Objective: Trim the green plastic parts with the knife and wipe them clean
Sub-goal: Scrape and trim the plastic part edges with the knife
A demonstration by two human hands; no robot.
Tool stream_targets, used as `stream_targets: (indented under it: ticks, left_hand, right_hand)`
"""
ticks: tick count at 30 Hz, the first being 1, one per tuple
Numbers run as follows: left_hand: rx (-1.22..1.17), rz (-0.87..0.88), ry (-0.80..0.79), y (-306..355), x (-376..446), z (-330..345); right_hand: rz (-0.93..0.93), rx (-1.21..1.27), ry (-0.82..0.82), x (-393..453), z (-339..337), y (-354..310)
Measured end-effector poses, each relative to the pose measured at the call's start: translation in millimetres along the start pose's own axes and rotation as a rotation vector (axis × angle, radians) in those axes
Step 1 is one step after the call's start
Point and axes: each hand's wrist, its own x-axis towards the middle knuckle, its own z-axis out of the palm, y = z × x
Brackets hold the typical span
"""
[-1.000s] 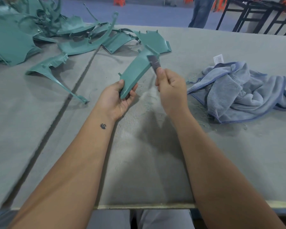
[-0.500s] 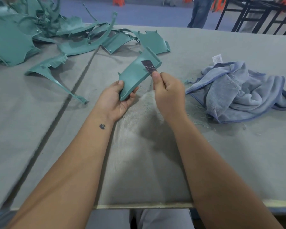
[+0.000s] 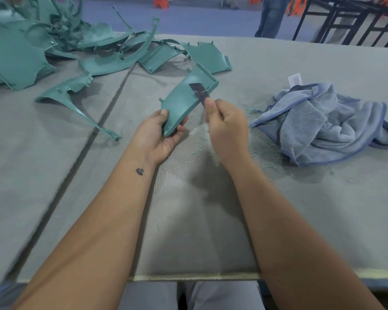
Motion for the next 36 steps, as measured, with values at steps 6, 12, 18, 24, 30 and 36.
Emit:
stream_targets:
  ticks: [6, 12, 18, 24, 30, 36]
  left_hand:
    - [0.038, 0.027, 0.019, -0.2, 2.2, -1.0]
    - [-0.028, 0.051, 0.027, 3.0, -0.8, 0.6]
    - [-0.034, 0.080, 0.053, 5.6, -1.6, -0.5]
    - [0.050, 0.194, 0.114, 9.3, -0.6, -3.6]
    - [0.083, 0.279, 0.165, 13.6, -2.9, -5.1]
    - [0.114, 0.228, 0.144, 12.4, -2.4, -5.8]
  right_hand:
    - [-0.022, -0.067, -0.143, 4.3, -9.0, 12.7]
    - [-0.143, -0.275, -0.398, -5.2, 0.2, 13.0]
    - [-0.049, -0.216, -0.243, -3.5, -6.9, 8.3]
    - [0.052, -0.520, -0.162, 3.7, -18.1, 20.1]
    - [-0.054, -0.566, -0.130, 6.8, -19.4, 19.9]
    - [0.071, -0.519, 0.595, 12.2, -48.7, 12.1]
